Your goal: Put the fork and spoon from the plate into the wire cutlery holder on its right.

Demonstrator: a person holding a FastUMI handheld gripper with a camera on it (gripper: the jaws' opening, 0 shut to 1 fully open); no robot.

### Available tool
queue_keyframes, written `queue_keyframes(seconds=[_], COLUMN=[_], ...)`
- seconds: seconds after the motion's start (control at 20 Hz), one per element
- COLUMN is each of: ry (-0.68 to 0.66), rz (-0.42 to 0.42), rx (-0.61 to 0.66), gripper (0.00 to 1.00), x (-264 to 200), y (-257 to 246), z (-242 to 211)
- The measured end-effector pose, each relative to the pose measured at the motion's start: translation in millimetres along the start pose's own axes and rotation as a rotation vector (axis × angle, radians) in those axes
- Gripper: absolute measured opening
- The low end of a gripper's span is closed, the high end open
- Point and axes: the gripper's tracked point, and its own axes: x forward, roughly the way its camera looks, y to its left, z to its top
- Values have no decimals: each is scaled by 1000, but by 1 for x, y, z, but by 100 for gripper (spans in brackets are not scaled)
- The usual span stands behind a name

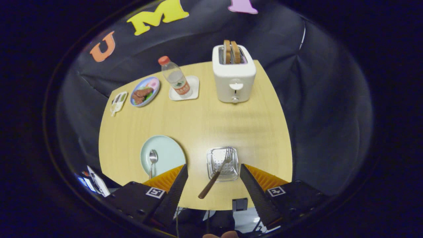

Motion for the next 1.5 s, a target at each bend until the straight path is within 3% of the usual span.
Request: queue_keyframes(seconds=[0.35,0.5,0.65,0.85,1.15,1.3,1.35,1.4,1.5], ry=[-298,-283,-258,-201,-172,-154,-143,-131,-108], rz=[65,106,84,54,13,-15,-18,-20,-21], rx=[-69,-79,-108,-132,-139,-121,-114,-105,-101], gripper=[97,97,97,97,97,91,84,71,62], x=[-5,29,68,112,144,157,160,162,165], y=[102,152,181,205,216,214,214,214,214], z=[-31,-60,-88,-122,-127,-128,-132,-133,-137])
